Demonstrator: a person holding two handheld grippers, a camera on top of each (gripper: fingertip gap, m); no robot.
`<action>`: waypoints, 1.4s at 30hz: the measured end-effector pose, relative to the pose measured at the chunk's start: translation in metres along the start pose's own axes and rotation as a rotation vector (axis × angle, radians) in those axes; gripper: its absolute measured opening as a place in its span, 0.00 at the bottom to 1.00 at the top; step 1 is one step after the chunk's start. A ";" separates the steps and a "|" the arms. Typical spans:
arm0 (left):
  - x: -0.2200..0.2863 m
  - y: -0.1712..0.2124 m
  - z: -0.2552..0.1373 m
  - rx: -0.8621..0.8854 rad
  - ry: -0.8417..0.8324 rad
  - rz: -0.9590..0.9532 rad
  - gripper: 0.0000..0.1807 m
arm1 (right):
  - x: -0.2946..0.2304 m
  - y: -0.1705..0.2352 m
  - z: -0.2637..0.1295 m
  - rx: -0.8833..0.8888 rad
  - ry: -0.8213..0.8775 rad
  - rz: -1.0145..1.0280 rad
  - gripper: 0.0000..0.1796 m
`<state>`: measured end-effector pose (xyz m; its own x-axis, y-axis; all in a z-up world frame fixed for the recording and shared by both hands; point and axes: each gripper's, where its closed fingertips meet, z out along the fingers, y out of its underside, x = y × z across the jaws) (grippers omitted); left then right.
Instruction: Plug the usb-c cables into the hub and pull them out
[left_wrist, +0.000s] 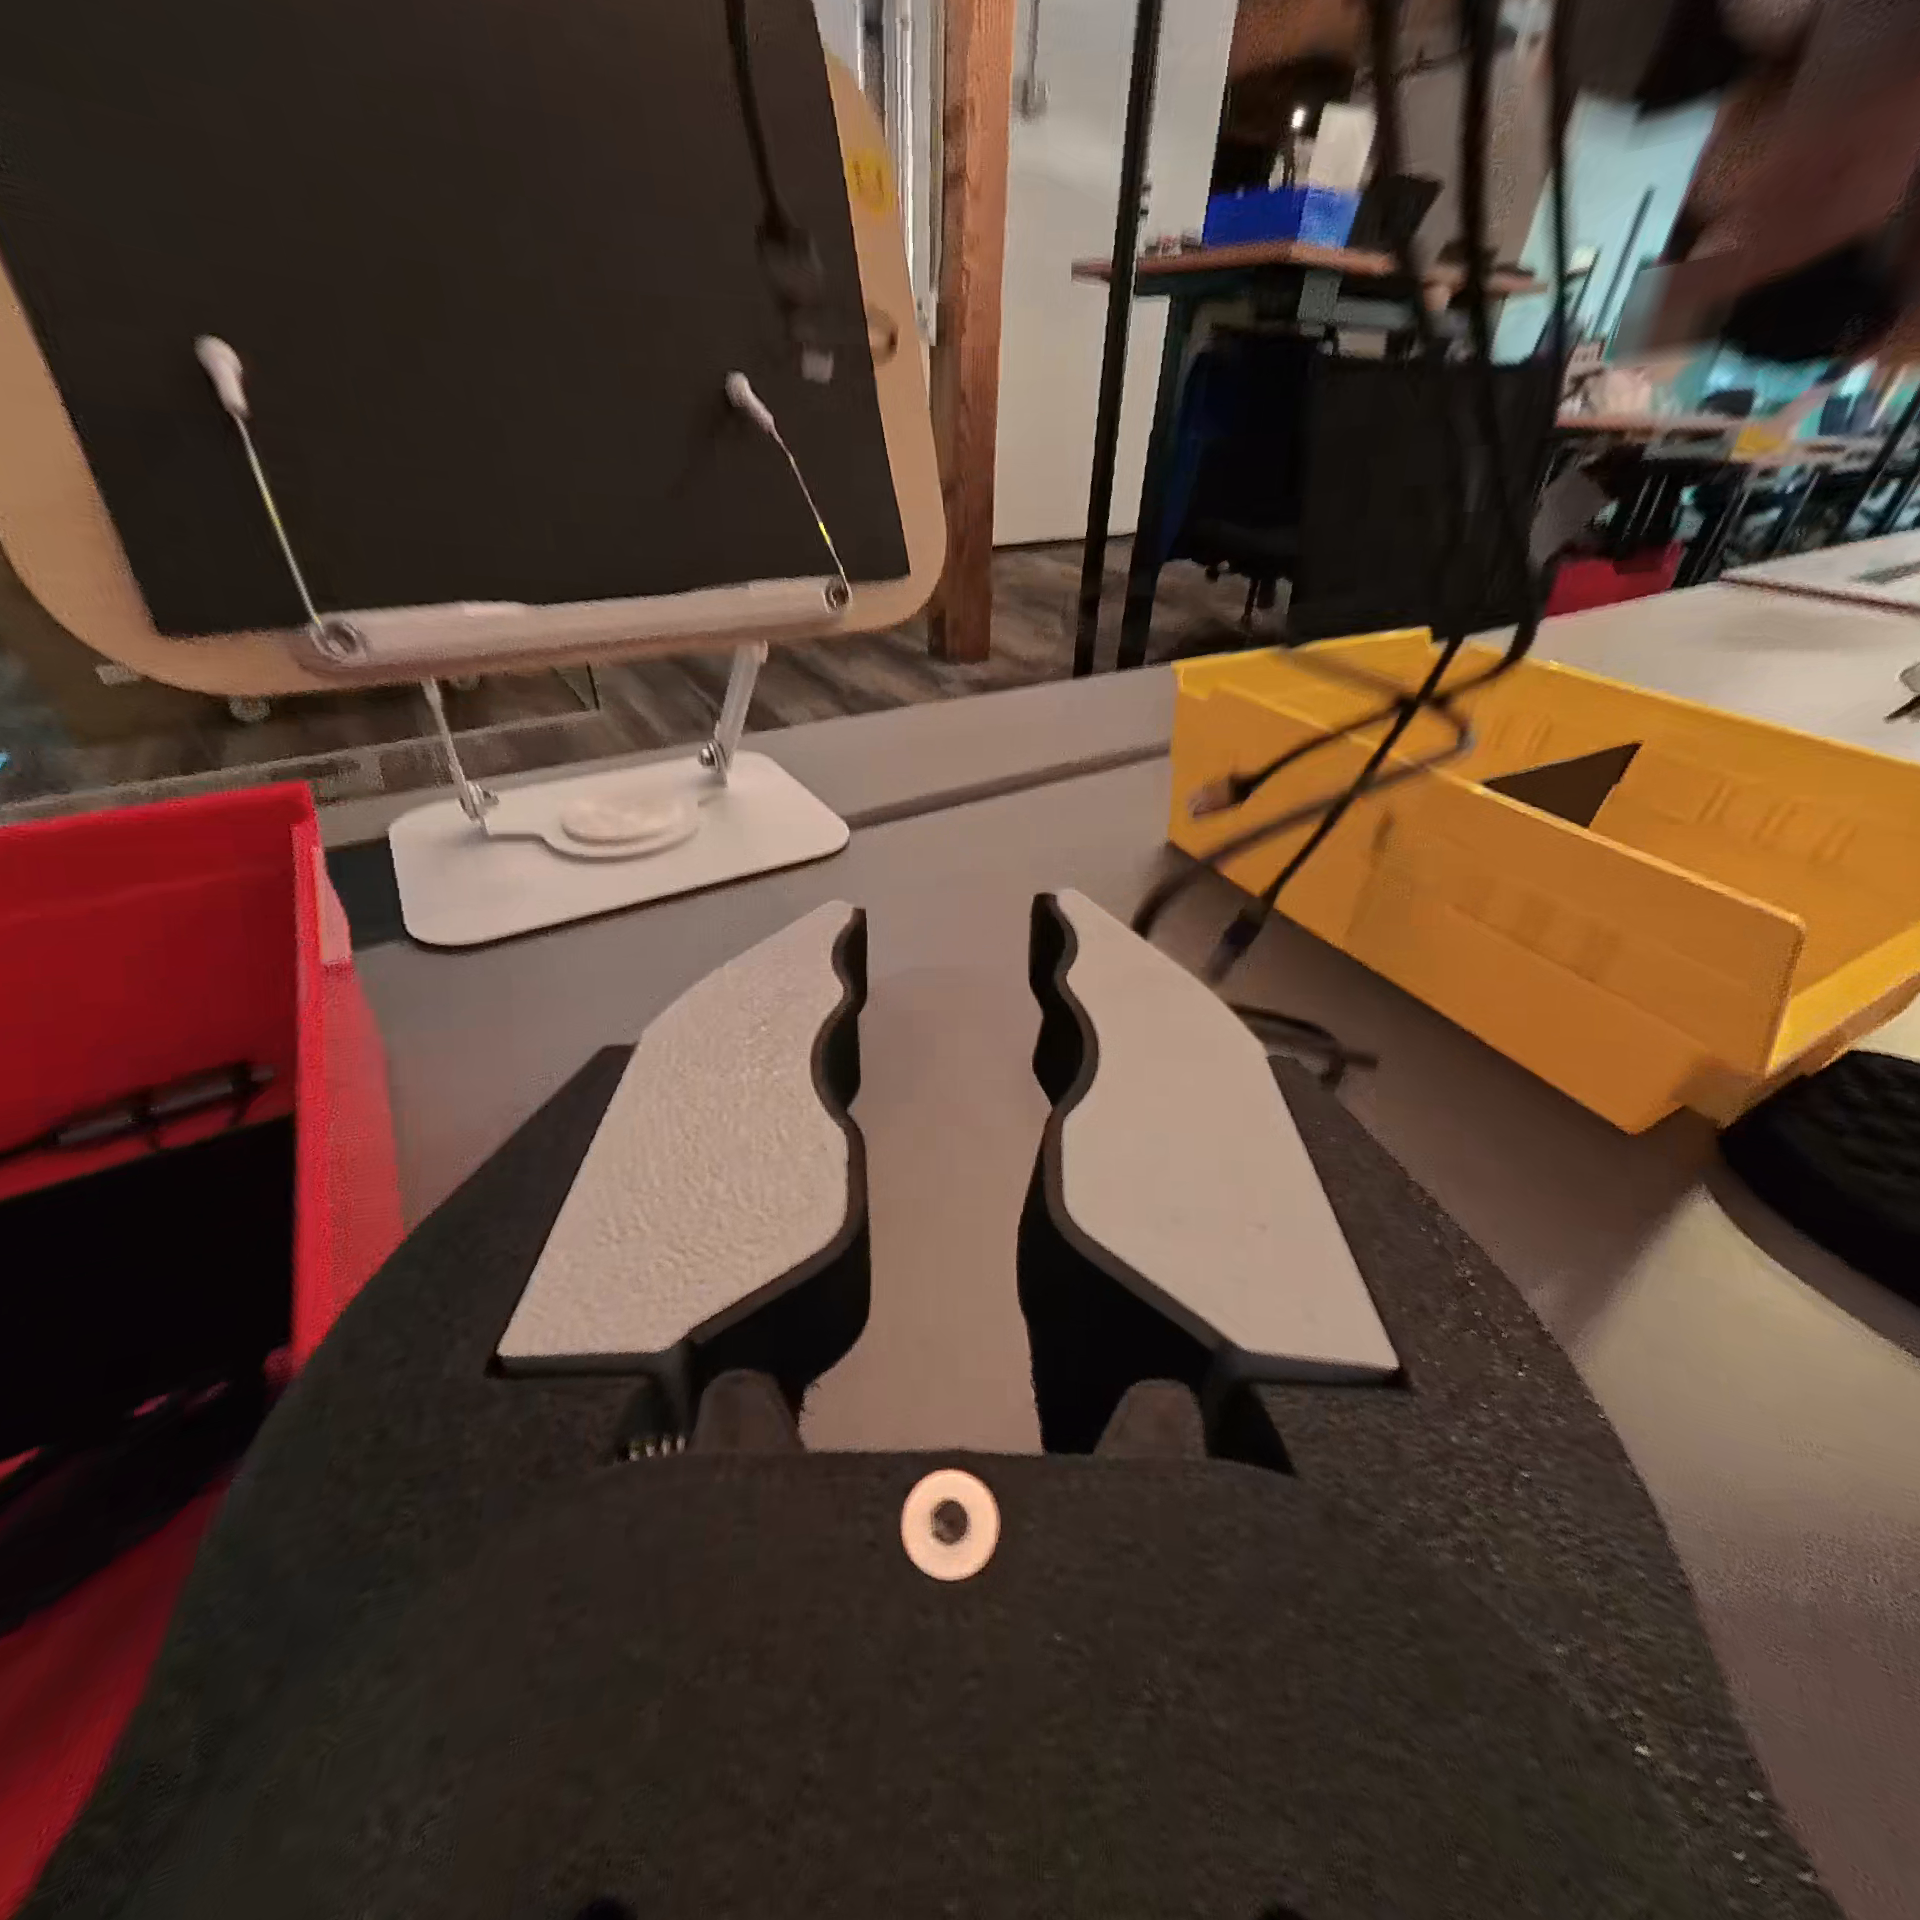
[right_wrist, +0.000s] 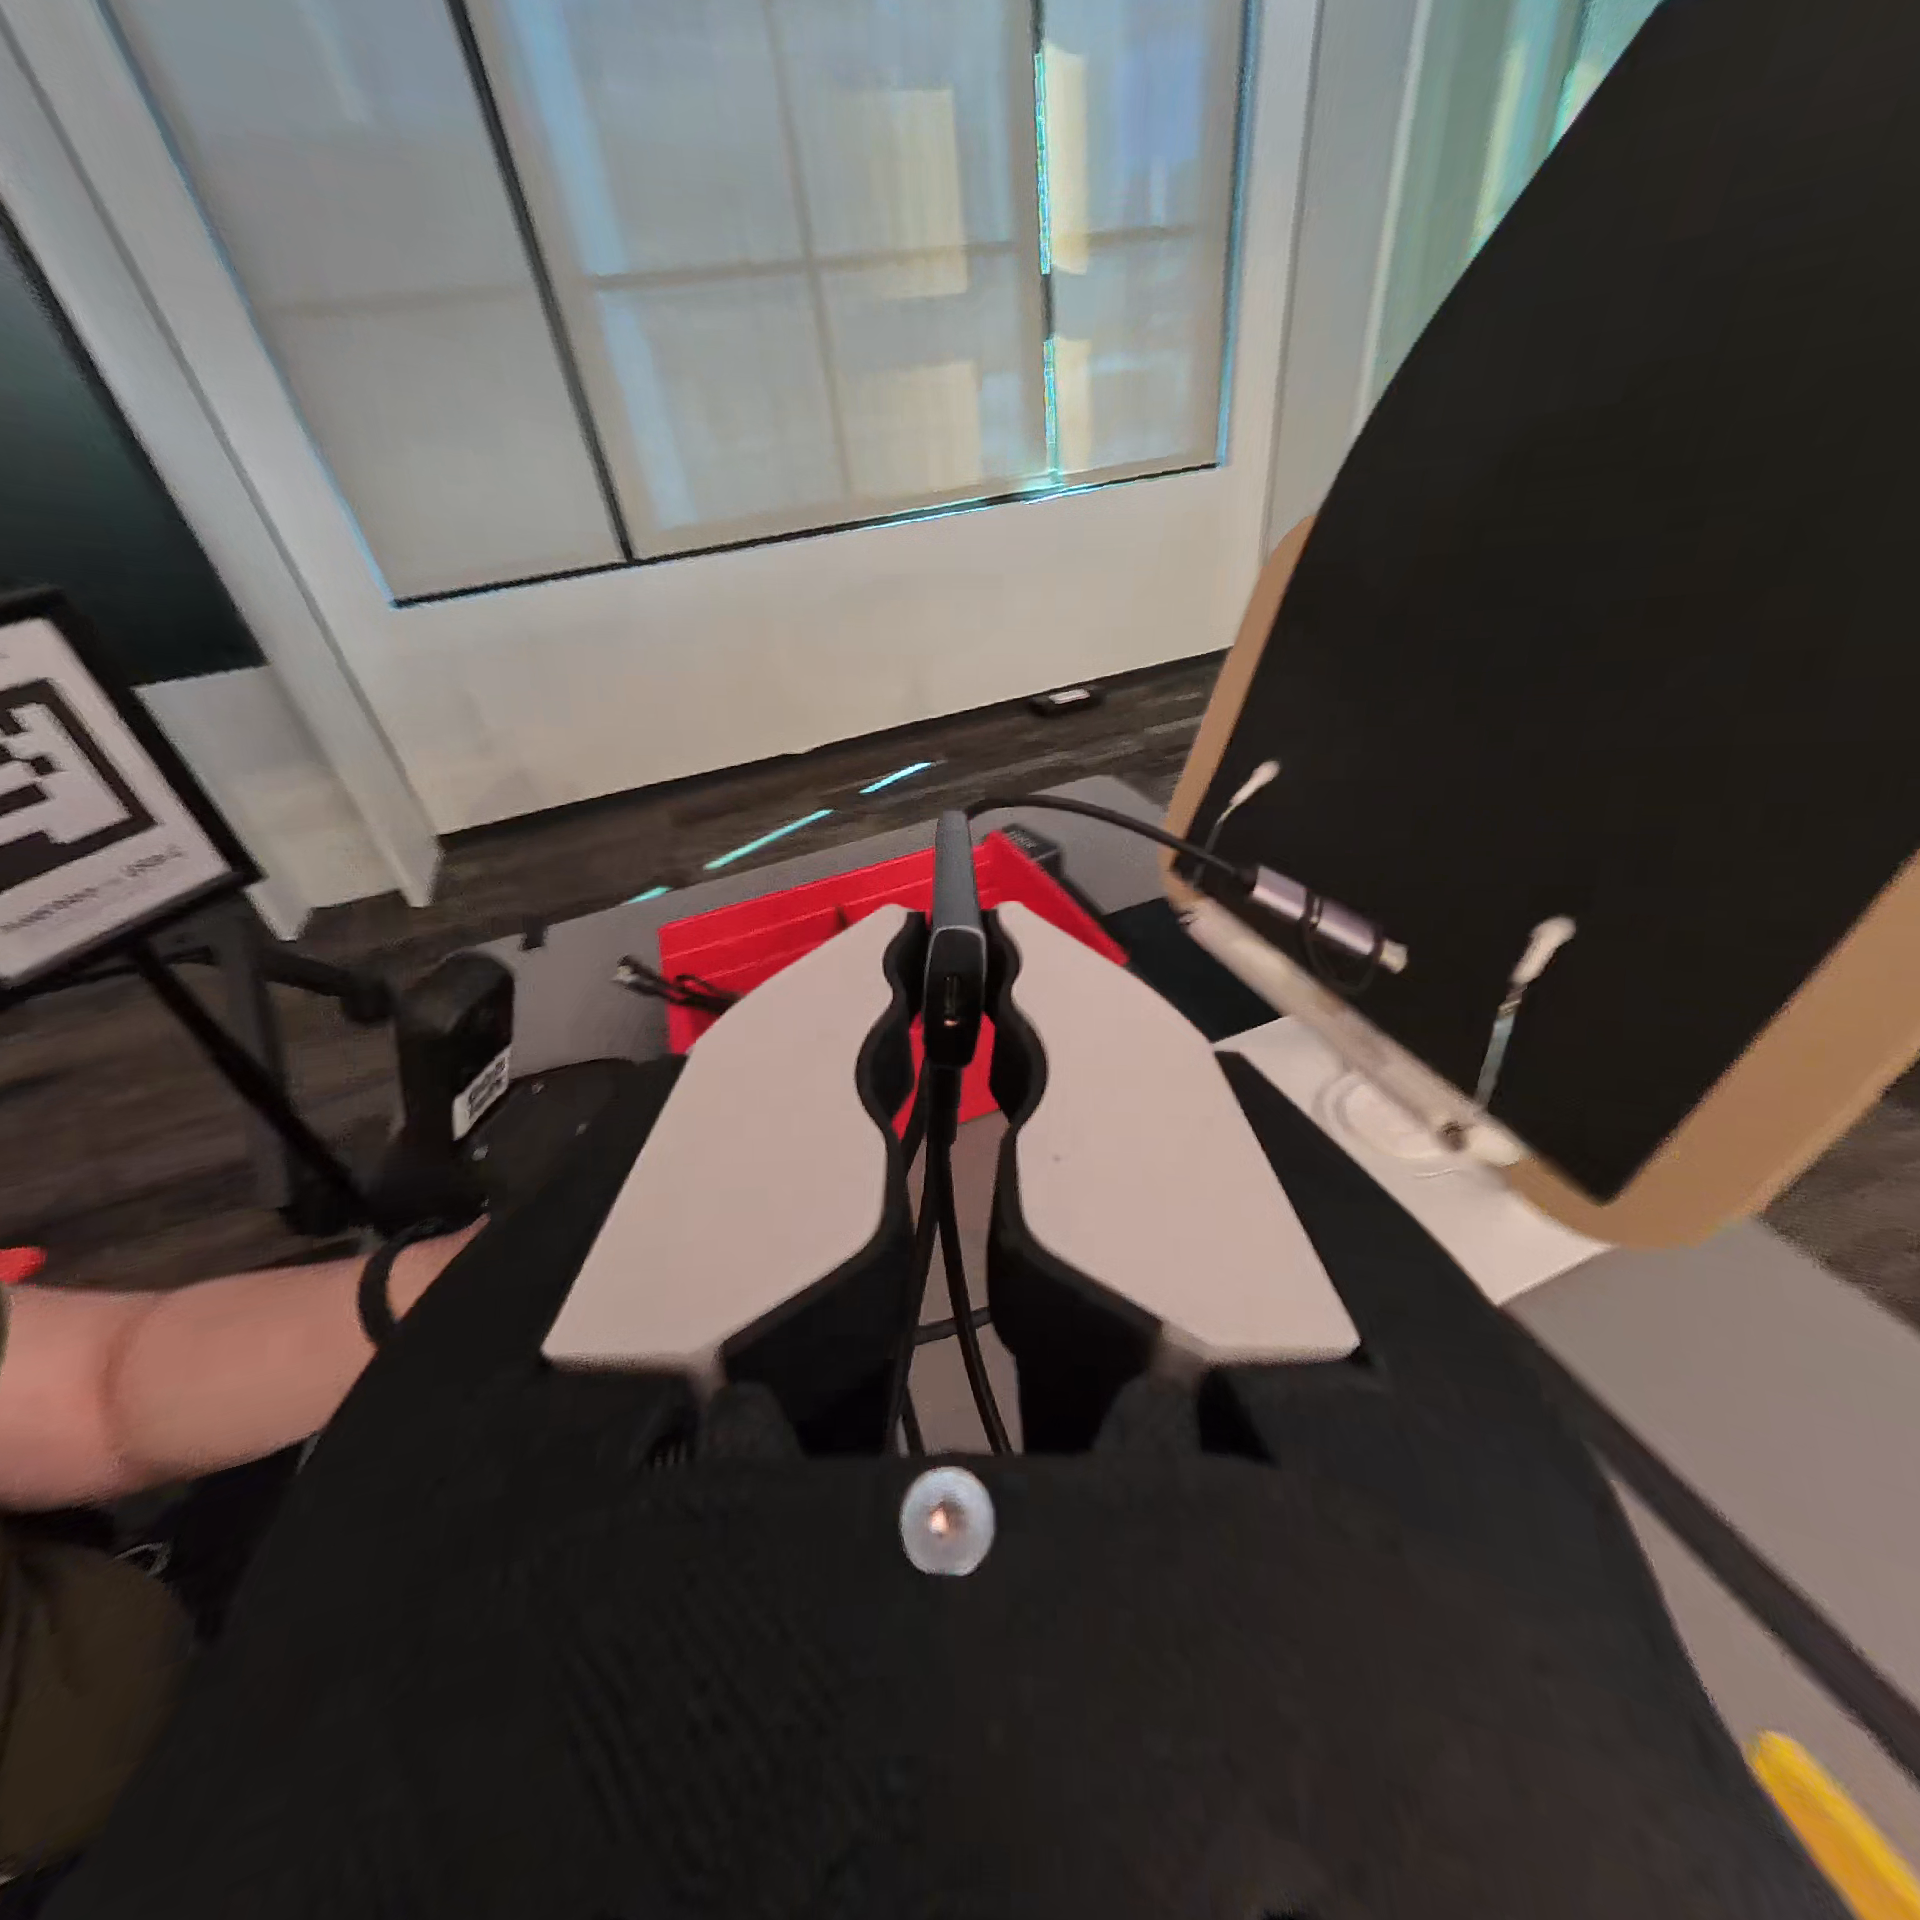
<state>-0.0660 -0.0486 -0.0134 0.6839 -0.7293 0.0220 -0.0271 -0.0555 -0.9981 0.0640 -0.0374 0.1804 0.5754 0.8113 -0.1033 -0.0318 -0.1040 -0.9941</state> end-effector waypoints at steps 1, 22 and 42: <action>0.000 0.005 0.002 -0.022 -0.005 0.003 0.16 | 0.004 -0.017 -0.004 -0.004 0.032 -0.025 0.06; 0.015 0.050 0.022 -0.225 0.039 0.002 0.14 | 0.091 -0.238 -0.152 -0.008 0.639 -0.281 0.06; 0.023 0.057 0.023 -0.260 0.081 -0.025 0.14 | 0.138 0.017 -0.235 0.182 0.114 0.081 0.06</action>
<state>-0.0349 -0.0524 -0.0712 0.6264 -0.7770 0.0617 -0.2044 -0.2402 -0.9490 0.3349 -0.0628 0.1573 0.6534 0.7331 -0.1885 -0.2225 -0.0521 -0.9736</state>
